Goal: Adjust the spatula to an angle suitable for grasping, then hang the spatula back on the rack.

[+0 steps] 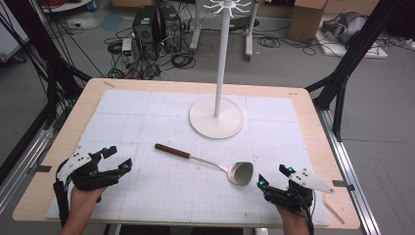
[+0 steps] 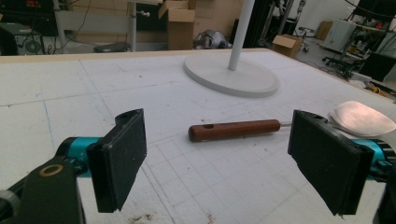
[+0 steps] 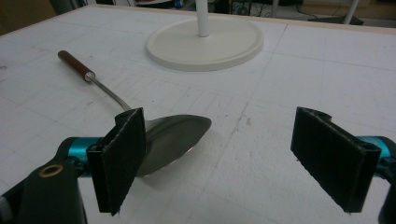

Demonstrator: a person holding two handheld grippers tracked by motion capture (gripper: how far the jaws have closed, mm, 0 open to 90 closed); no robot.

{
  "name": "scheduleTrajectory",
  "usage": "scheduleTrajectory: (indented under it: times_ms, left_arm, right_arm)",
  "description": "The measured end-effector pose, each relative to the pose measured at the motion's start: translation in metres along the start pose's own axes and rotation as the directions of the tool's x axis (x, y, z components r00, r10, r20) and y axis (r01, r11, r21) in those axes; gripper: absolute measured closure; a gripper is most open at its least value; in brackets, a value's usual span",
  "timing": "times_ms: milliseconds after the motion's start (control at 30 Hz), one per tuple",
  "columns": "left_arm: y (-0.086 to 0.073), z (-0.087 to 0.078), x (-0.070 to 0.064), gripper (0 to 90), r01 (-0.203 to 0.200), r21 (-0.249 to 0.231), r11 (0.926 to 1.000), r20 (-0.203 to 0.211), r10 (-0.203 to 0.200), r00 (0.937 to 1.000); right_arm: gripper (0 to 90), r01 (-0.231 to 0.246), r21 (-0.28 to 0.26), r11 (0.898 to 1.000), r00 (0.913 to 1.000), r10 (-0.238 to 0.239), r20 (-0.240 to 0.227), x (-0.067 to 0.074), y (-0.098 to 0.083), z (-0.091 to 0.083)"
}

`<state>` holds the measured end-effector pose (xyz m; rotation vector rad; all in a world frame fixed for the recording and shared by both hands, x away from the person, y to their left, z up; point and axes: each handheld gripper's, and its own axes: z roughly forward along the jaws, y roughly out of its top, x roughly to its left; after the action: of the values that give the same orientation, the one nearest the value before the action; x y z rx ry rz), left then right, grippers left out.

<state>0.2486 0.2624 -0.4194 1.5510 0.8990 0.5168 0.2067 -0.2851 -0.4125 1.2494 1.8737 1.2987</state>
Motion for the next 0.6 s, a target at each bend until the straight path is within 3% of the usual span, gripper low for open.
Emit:
scheduleTrajectory:
  times_ms: [333, 467, 600]
  left_arm:
    - [-0.003, 0.008, -0.002, 21.1, -0.027, 0.044, 0.9987, 0.012, 0.026, 0.9996]
    - [-0.004, 0.009, -0.002, 21.2, -0.025, 0.051, 0.9984, 0.022, 0.024, 0.9995]
    - [-0.004, 0.007, 0.002, 21.1, -0.013, 0.038, 0.9992, 0.023, 0.012, 0.9997]
  right_arm:
    - [20.6, 0.032, 0.018, 0.999, 0.9993, -0.032, -0.020, 0.003, 0.000, 0.001]
    - [18.9, 0.010, 0.009, 1.000, 0.9997, -0.009, -0.022, 0.003, 0.002, 0.003]
    - [15.9, 0.011, 0.041, 0.999, 0.9988, -0.009, -0.048, 0.008, 0.006, 0.011]
